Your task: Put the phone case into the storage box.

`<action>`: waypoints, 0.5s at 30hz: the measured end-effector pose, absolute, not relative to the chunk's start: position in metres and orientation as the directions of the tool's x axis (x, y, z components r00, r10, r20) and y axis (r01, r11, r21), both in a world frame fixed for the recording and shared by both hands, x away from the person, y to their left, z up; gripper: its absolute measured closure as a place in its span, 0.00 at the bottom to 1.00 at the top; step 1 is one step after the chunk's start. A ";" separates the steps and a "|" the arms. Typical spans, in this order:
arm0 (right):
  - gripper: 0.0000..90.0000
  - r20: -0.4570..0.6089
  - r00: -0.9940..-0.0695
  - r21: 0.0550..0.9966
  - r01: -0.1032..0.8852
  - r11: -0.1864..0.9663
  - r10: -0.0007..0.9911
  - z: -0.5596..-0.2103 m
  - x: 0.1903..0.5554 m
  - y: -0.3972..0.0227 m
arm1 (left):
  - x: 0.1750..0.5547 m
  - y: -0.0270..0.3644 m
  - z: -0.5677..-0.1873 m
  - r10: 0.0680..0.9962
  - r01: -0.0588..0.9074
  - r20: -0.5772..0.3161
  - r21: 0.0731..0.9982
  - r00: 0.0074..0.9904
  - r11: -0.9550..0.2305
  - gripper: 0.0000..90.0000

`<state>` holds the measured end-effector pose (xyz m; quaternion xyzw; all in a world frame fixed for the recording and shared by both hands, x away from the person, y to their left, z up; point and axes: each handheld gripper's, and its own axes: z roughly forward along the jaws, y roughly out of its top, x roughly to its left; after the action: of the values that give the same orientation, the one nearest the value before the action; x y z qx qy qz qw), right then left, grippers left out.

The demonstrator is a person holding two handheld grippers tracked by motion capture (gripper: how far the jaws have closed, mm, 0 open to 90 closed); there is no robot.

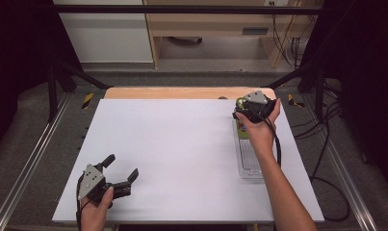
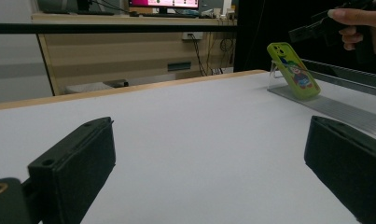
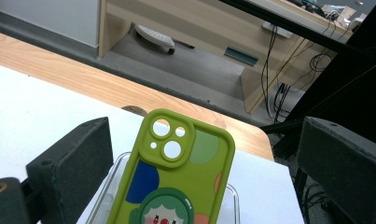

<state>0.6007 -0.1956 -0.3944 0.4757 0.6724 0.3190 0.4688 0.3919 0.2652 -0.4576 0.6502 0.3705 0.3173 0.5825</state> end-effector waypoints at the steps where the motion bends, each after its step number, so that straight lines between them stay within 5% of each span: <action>1: 0.04 -0.326 -0.111 0.874 0.342 0.344 0.939 -0.394 0.600 -0.196 | 0.392 0.265 -0.458 0.851 0.112 -0.020 0.993 0.524 -0.046 0.02; 15: 0.04 -0.290 -0.165 0.859 0.389 0.332 0.943 -0.386 0.590 -0.195 | 0.392 0.264 -0.458 0.849 0.114 -0.016 0.992 0.528 -0.052 0.02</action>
<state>0.5895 -0.1951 -0.3861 0.4808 0.6926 0.3206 0.4318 0.3918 0.2638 -0.4576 0.6528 0.3687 0.3162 0.5813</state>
